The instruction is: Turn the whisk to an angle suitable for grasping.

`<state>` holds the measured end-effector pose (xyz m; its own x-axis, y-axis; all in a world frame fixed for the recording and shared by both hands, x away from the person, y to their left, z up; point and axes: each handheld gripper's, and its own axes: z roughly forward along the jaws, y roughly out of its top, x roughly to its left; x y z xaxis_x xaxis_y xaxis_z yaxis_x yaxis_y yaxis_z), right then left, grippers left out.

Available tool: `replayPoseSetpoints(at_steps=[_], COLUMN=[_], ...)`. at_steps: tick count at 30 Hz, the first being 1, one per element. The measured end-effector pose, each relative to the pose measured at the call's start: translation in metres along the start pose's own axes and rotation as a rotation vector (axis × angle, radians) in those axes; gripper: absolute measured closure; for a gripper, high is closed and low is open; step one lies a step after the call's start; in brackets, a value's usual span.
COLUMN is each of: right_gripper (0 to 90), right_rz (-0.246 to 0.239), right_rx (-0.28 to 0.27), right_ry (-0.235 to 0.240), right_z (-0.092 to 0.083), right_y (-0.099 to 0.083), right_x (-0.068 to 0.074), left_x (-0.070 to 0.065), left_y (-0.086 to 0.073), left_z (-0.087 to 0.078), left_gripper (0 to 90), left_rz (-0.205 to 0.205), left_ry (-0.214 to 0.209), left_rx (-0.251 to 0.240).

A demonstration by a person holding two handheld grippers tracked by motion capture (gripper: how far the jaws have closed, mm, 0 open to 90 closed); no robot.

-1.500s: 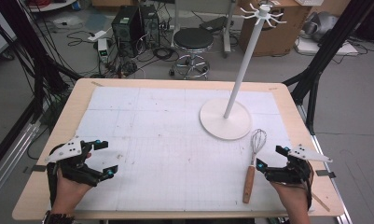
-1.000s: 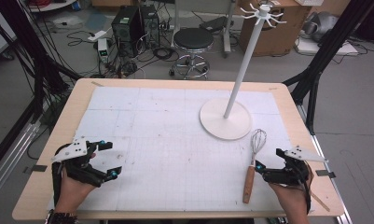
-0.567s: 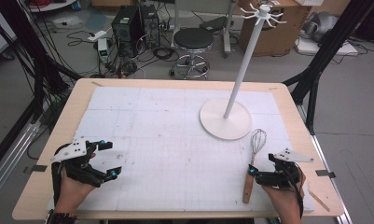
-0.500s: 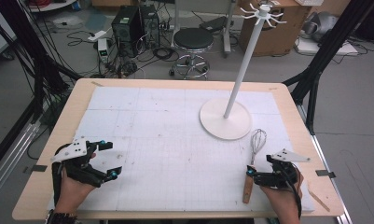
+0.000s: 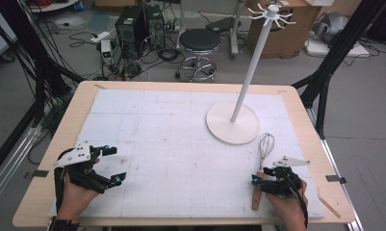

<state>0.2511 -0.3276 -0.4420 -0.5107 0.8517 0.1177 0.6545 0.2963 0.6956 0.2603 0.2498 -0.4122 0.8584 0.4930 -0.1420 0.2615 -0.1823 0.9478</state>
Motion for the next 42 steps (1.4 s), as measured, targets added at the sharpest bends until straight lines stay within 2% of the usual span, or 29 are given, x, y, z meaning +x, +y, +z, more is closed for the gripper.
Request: replayPoseSetpoints(at_steps=[10, 17, 22, 27, 31, 32, 33, 35, 37, 38, 40, 42], right_gripper=[47.8, 52.0, 58.1, 69.3, 57.8, 56.4, 55.7, 55.4, 58.3, 61.2, 70.7, 70.9], right_rz=[0.023, -0.011, -0.031, -0.063, -0.064, -0.074, -0.091, -0.096, -0.111, -0.104, -0.101, -0.127], right_rx=[0.005, 0.021, 0.049, 0.056, 0.058, 0.053, 0.060, 0.065, 0.072, 0.076, 0.085, 0.087], right_ry=[0.010, 0.017, 0.056, 0.097, 0.100, 0.081, 0.078, 0.075, 0.065, 0.059, 0.070, 0.082], right_z=[-0.010, -0.016, -0.019, -0.017, -0.015, -0.014, -0.014, -0.014, -0.014, -0.014, -0.015, -0.013], right_y=[-0.008, -0.012, -0.013, -0.013, -0.013, -0.012, -0.012, -0.011, -0.011, -0.010, -0.009, -0.008], right_x=[-0.003, 0.000, 0.005, 0.006, 0.009, 0.010, 0.010, 0.011, 0.012, 0.012, 0.011, 0.010], left_x=[0.000, 0.000, 0.000, 0.000, 0.000, 0.000, 0.000, 0.000, 0.000, 0.000, 0.000, 0.000], left_y=[0.000, 0.000, 0.000, 0.000, 0.000, 0.000, 0.000, 0.000, 0.000, 0.000, 0.000, 0.000], left_z=[0.000, 0.000, 0.000, 0.000, 0.000, 0.000, 0.000, 0.000, 0.000, 0.000, 0.001, 0.001], left_gripper=[1.8, 1.8, 1.8, 1.8, 1.8, 1.8, 1.8, 1.8, 1.8, 1.8, 1.8, 1.8], left_rz=[0.001, -0.001, -0.002, -0.004, -0.004, -0.003, -0.003, -0.006, -0.006, -0.005, -0.001, -0.004], left_ry=[-0.004, -0.004, -0.005, -0.006, -0.007, -0.007, -0.007, -0.007, -0.007, -0.007, -0.006, -0.007], left_rx=[-0.005, -0.006, -0.007, -0.011, -0.008, -0.008, -0.009, -0.011, -0.009, -0.008, -0.004, -0.008])
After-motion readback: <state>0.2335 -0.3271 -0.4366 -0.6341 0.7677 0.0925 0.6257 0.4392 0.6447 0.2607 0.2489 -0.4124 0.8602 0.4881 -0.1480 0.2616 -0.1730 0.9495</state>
